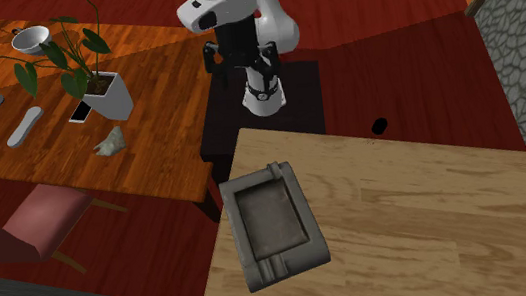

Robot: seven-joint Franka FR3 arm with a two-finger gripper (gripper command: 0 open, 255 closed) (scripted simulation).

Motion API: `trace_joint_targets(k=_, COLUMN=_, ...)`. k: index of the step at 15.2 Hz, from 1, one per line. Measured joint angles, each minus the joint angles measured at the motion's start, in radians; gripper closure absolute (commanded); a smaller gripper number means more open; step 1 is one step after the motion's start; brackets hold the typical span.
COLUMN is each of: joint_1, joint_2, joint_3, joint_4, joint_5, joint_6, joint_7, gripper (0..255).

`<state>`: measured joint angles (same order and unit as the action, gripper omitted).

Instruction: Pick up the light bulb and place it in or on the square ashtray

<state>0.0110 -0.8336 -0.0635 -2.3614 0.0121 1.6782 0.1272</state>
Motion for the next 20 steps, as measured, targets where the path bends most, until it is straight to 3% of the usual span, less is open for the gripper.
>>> trace_joint_targets(k=3, joint_1=0.010, joint_2=0.016, joint_3=0.028, joint_4=0.014, joint_5=0.012, joint_6=-0.004, joint_7=0.025, gripper=0)
trace_joint_targets(k=9, joint_1=0.054, joint_2=0.100, joint_3=0.164, joint_4=0.047, joint_5=0.067, joint_6=0.019, joint_7=0.151, gripper=0)
trace_joint_targets(k=20, joint_1=0.106, joint_2=0.363, joint_3=0.409, joint_4=0.236, joint_5=0.109, joint_6=0.038, joint_7=0.391, gripper=0)
